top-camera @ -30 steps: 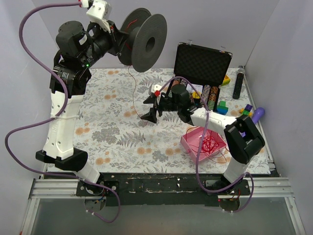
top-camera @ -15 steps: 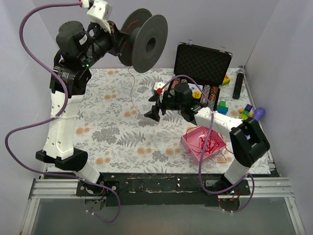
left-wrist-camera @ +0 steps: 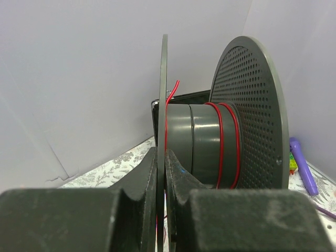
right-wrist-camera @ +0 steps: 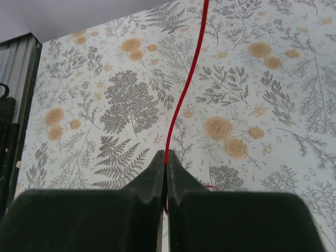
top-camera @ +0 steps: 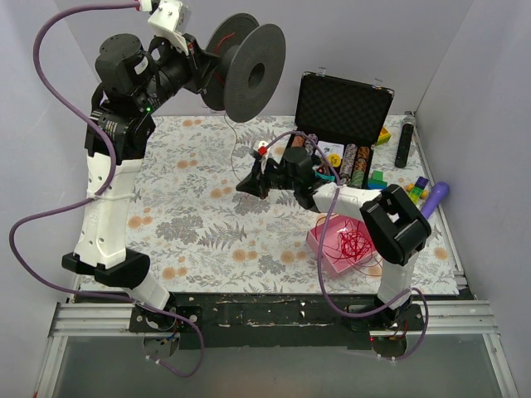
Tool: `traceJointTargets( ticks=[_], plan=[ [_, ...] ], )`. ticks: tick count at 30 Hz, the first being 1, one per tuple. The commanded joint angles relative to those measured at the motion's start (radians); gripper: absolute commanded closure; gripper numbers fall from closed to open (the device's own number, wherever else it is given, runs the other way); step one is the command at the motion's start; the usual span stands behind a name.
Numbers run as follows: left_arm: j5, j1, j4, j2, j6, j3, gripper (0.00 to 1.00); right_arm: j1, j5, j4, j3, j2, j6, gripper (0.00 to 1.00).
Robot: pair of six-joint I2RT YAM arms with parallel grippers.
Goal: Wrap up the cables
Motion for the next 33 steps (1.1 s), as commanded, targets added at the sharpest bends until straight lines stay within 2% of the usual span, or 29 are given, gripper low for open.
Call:
traceJointTargets(
  ticks=[1,8,10,15,19,24,30,33],
  plan=[
    [0.062,0.000,0.007,-0.045,-0.005,0.054,1.00,-0.050,0.000,0.148,-0.032,0.002,0.158,0.99],
    [0.171,0.000,-0.234,-0.110,0.103,0.071,1.00,-0.329,0.101,-0.024,-0.013,-0.047,0.273,0.99],
    [0.143,0.000,-0.300,-0.140,0.175,0.048,1.00,-0.429,0.113,-0.056,-0.005,-0.082,0.296,0.99],
    [0.035,0.000,-0.409,-0.204,0.303,-0.047,1.00,-0.589,0.141,-0.136,0.035,-0.185,0.281,0.99],
    [0.026,0.000,-0.485,-0.236,0.363,-0.147,1.00,-0.656,0.178,-0.248,0.124,-0.234,0.210,0.99],
    [0.032,0.000,-0.550,-0.293,0.450,-0.377,1.00,-0.733,0.208,-0.361,0.274,-0.275,0.132,0.99],
    [0.075,0.000,-0.556,-0.322,0.516,-0.644,1.00,-0.730,0.227,-0.482,0.449,-0.300,0.071,0.99],
    [0.102,0.000,-0.491,-0.325,0.496,-0.753,1.00,-0.669,0.228,-0.535,0.507,-0.315,0.055,0.99]
  ],
)
